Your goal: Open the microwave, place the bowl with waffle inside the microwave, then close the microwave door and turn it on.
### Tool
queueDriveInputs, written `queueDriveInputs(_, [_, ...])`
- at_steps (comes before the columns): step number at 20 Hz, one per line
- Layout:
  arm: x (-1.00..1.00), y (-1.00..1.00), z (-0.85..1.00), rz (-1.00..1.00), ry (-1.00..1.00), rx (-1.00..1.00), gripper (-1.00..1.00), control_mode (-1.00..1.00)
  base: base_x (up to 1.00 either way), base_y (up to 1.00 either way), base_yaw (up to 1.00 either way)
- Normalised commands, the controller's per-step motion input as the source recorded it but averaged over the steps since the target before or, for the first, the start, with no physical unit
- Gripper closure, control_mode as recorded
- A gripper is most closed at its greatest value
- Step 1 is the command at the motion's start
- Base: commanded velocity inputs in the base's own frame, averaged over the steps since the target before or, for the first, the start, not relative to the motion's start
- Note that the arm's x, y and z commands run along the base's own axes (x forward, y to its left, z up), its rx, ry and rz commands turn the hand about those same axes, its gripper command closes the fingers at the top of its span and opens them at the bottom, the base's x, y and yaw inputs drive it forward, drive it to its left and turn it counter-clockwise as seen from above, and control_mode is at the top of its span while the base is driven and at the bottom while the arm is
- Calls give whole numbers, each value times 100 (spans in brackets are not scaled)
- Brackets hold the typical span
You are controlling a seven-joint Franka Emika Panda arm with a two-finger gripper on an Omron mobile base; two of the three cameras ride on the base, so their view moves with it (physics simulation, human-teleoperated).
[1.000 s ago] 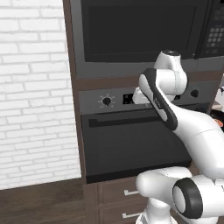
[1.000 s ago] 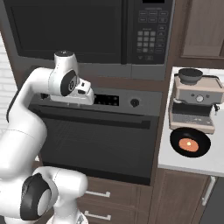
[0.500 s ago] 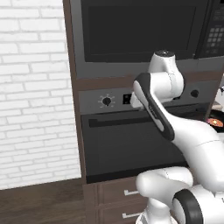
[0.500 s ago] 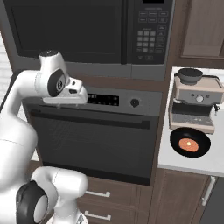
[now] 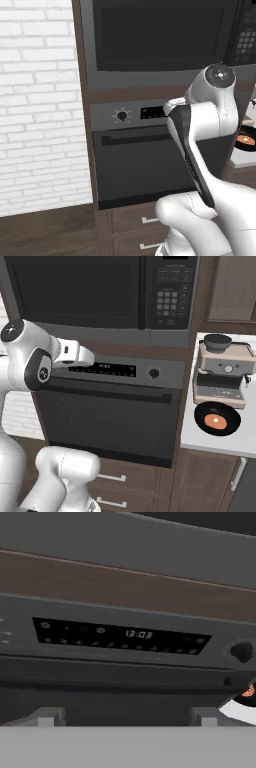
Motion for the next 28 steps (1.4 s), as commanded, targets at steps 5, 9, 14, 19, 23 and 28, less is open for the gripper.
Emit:
queueDriveInputs(5, [0,-72,94,-18,-38,0,-100,-100,0,0,0])
queueDriveInputs(9, [0,-71,96,-22,-27,2,-100,-100,0,0,0])
queueDriveInputs(14, [-3,-62,70,-16,-17,9,-100,-100,0,0,0])
queueDriveInputs(19, [0,-32,13,0,0,18,-100,-100,0,0,0])
queueDriveInputs(23, [7,-18,11,0,0,9,-100,-100,0,0,0])
queueDriveInputs(28, [9,-15,5,0,0,6,-100,-100,0,0,0])
